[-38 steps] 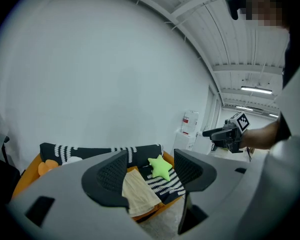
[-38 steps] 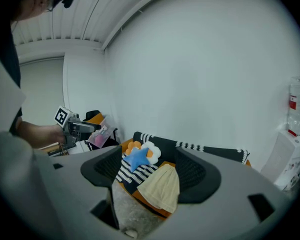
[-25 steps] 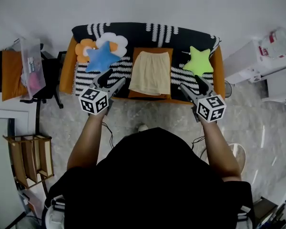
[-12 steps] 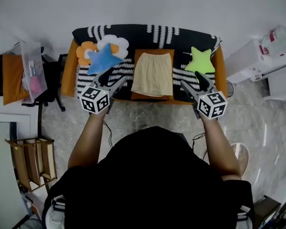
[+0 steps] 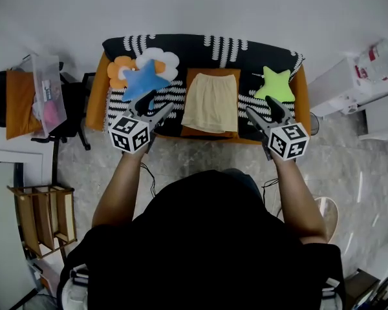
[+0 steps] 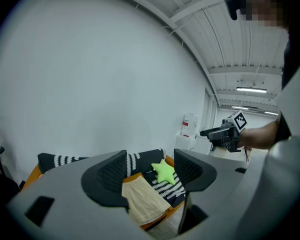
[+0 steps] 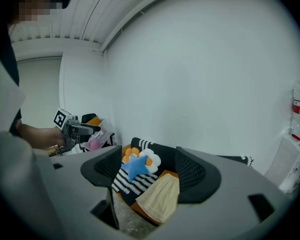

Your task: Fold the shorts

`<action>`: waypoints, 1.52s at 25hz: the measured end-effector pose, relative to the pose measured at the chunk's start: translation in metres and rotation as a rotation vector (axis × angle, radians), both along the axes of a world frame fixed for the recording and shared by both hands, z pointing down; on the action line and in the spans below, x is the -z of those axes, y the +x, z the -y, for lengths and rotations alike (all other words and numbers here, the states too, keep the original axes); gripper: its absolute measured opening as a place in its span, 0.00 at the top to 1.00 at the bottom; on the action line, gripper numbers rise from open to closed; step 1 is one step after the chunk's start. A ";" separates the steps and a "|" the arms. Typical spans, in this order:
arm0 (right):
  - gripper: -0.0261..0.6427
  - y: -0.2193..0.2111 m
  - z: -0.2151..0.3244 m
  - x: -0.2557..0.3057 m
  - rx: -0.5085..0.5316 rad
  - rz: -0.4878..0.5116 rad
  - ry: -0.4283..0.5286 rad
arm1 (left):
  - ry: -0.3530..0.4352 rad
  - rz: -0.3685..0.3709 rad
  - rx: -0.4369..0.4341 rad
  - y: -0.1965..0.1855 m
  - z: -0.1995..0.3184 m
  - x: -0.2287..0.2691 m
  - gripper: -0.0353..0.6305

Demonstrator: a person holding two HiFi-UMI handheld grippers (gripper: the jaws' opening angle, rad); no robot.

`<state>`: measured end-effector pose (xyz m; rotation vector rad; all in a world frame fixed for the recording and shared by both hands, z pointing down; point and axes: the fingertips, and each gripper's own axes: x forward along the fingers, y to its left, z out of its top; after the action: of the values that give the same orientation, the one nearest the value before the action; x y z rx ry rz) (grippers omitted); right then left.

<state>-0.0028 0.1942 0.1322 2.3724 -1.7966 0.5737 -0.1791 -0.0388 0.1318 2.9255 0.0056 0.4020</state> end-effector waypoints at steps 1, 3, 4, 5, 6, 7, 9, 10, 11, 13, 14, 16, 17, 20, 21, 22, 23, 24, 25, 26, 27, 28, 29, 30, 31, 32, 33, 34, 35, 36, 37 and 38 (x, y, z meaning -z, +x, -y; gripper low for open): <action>0.44 0.000 0.001 0.000 0.002 -0.002 0.002 | 0.000 -0.001 0.003 0.000 0.001 0.000 0.48; 0.44 -0.001 0.003 0.000 0.004 -0.004 0.003 | -0.001 -0.002 0.008 -0.003 0.003 0.000 0.48; 0.44 -0.001 0.004 0.000 0.006 -0.004 0.004 | 0.002 0.000 0.011 -0.004 0.005 0.000 0.48; 0.44 -0.001 0.005 0.000 0.009 -0.003 0.005 | 0.008 0.003 0.012 -0.005 0.007 0.000 0.48; 0.44 0.000 0.007 -0.001 0.012 -0.002 0.004 | 0.015 0.007 0.014 -0.005 0.008 0.000 0.48; 0.44 0.001 0.009 -0.001 0.016 -0.002 0.003 | 0.020 0.008 0.016 -0.004 0.010 0.000 0.48; 0.44 0.004 0.012 -0.003 0.024 -0.004 0.001 | 0.021 0.006 0.023 -0.003 0.013 0.000 0.48; 0.44 0.005 0.014 -0.003 0.027 -0.005 0.002 | 0.020 0.005 0.026 -0.002 0.014 0.000 0.48; 0.44 0.007 0.016 -0.003 0.029 -0.006 0.004 | 0.020 0.005 0.029 -0.001 0.015 -0.001 0.48; 0.44 0.010 0.019 -0.003 0.034 -0.004 0.008 | 0.022 0.010 0.037 -0.001 0.018 -0.002 0.48; 0.44 0.012 0.021 -0.004 0.038 -0.003 0.009 | 0.025 0.012 0.042 0.000 0.019 -0.003 0.48; 0.44 0.018 0.025 -0.007 0.047 0.001 0.010 | 0.030 0.012 0.053 0.003 0.023 -0.003 0.48; 0.44 0.022 0.028 -0.009 0.053 0.003 0.009 | 0.032 0.011 0.060 0.005 0.025 -0.002 0.48; 0.44 0.032 0.039 -0.015 0.080 0.008 0.005 | 0.034 0.019 0.085 0.007 0.031 -0.006 0.48; 0.44 0.035 0.044 -0.017 0.091 0.010 0.004 | 0.034 0.023 0.096 0.007 0.033 -0.007 0.48; 0.44 0.038 0.049 -0.018 0.103 0.011 0.003 | 0.033 0.027 0.109 0.007 0.036 -0.009 0.48; 0.44 0.042 0.055 -0.020 0.116 0.013 0.003 | 0.033 0.029 0.123 0.006 0.039 -0.010 0.48; 0.44 0.045 0.060 -0.021 0.129 0.014 0.003 | 0.033 0.030 0.138 0.006 0.042 -0.011 0.48; 0.44 0.049 0.066 -0.023 0.143 0.014 0.004 | 0.033 0.030 0.153 0.007 0.045 -0.012 0.48; 0.44 0.053 0.071 -0.023 0.158 0.013 0.004 | 0.032 0.030 0.169 0.008 0.048 -0.013 0.48; 0.44 0.057 0.076 -0.024 0.173 0.011 0.005 | 0.031 0.030 0.184 0.009 0.050 -0.014 0.48; 0.44 0.062 0.082 -0.024 0.188 0.008 0.004 | 0.031 0.031 0.198 0.011 0.051 -0.015 0.48; 0.44 0.067 0.087 -0.024 0.202 0.006 0.003 | 0.031 0.031 0.212 0.013 0.053 -0.015 0.48; 0.44 0.072 0.091 -0.024 0.214 0.006 0.002 | 0.031 0.031 0.224 0.015 0.054 -0.015 0.48; 0.44 0.077 0.096 -0.023 0.225 0.005 0.000 | 0.030 0.031 0.235 0.017 0.054 -0.015 0.48; 0.44 0.083 0.100 -0.023 0.235 0.004 -0.001 | 0.029 0.031 0.248 0.018 0.055 -0.015 0.48; 0.44 0.087 0.104 -0.022 0.246 0.004 -0.002 | 0.028 0.032 0.262 0.019 0.057 -0.015 0.48; 0.44 0.092 0.108 -0.021 0.256 0.004 -0.001 | 0.026 0.035 0.277 0.019 0.058 -0.015 0.48; 0.44 0.097 0.113 -0.021 0.266 0.004 0.000 | 0.023 0.037 0.292 0.019 0.061 -0.016 0.48; 0.44 0.102 0.118 -0.020 0.276 0.007 0.001 | 0.021 0.040 0.307 0.020 0.063 -0.016 0.48; 0.44 0.107 0.123 -0.021 0.285 0.010 0.001 | 0.019 0.042 0.321 0.021 0.065 -0.015 0.48; 0.44 0.112 0.127 -0.022 0.294 0.016 -0.001 | 0.017 0.043 0.334 0.022 0.067 -0.015 0.48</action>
<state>0.1096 0.0669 0.1544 2.0505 -2.0965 0.5546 -0.1574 -0.1056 0.1470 2.8574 -0.4864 0.4097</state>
